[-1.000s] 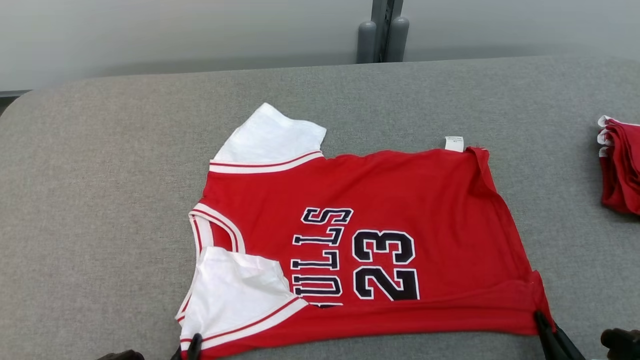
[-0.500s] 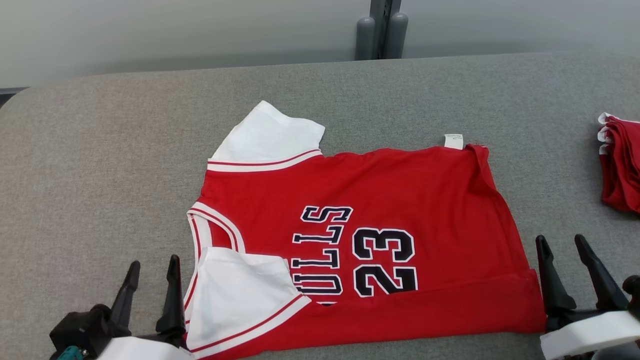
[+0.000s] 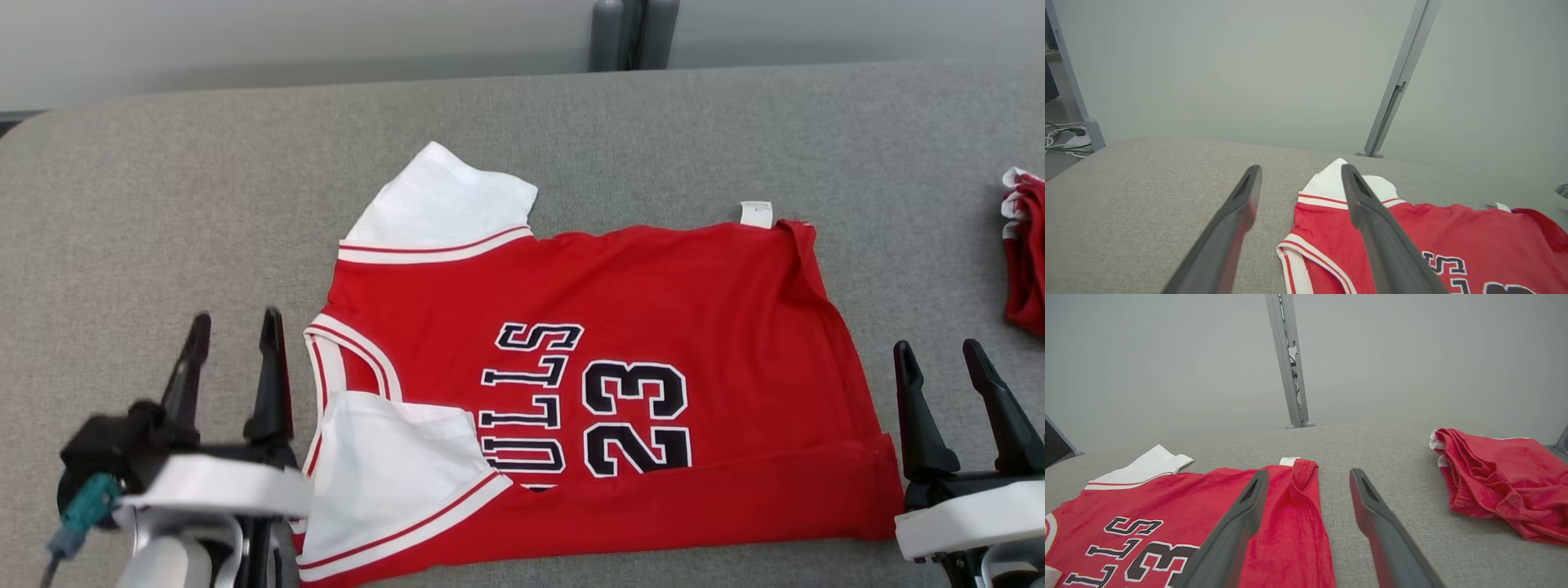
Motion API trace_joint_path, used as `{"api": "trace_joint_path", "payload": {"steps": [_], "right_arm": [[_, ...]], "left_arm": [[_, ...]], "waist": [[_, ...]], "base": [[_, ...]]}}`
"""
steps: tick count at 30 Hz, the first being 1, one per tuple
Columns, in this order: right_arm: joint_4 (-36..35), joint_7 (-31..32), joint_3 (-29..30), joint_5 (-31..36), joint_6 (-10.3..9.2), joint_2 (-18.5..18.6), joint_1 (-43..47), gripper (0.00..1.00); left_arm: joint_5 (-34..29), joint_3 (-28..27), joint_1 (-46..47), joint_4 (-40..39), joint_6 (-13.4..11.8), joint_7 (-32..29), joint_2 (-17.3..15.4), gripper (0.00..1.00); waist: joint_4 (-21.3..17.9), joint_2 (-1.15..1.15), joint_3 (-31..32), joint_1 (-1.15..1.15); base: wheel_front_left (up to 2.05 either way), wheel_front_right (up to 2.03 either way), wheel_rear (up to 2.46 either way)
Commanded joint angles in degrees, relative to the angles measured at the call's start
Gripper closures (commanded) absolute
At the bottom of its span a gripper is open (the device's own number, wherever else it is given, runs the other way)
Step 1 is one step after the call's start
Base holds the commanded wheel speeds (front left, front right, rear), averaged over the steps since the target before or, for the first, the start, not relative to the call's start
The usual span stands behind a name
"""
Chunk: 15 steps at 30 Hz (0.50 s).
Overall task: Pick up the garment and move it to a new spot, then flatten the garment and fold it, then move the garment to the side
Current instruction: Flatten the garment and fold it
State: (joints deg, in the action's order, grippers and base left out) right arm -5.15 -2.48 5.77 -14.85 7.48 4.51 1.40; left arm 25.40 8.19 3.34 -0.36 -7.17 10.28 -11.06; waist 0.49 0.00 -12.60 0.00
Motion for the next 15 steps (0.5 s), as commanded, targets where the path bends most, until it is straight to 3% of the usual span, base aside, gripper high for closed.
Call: {"api": "trace_joint_path", "payload": {"steps": [1, 11, 12, 15], "right_arm": [[-0.7, 0.2, 0.3, -0.2, 0.03, 0.1, -1.2, 0.00], [-3.1, 0.5, -0.8, -0.4, 0.03, 0.3, -6.5, 0.00], [-3.1, 0.4, -1.2, -0.4, 0.03, 0.5, -8.0, 0.00], [-2.9, 0.2, -1.7, -0.6, 0.03, 0.6, -9.3, 0.00]], "left_arm": [[0.5, -0.1, 3.6, 0.3, 0.7, 0.0, -0.5, 0.00], [-0.6, 3.9, 27.1, 7.1, 6.8, -7.3, -2.9, 0.00], [-0.4, 5.0, 32.8, 10.8, 8.5, -9.3, -2.8, 0.00], [-0.1, 6.2, 38.0, 15.1, 10.0, -11.5, -2.5, 0.00]], "waist": [[-0.1, 0.00, -1.8, 0.00], [-1.2, 0.00, -11.2, 0.00], [-1.8, 0.00, -13.1, 0.00], [-2.4, 0.00, -14.7, 0.00]], "base": [[0.00, 0.00, 0.00], [0.00, 0.00, 0.00], [0.00, 0.00, 0.00], [0.00, 0.00, 0.00]]}}
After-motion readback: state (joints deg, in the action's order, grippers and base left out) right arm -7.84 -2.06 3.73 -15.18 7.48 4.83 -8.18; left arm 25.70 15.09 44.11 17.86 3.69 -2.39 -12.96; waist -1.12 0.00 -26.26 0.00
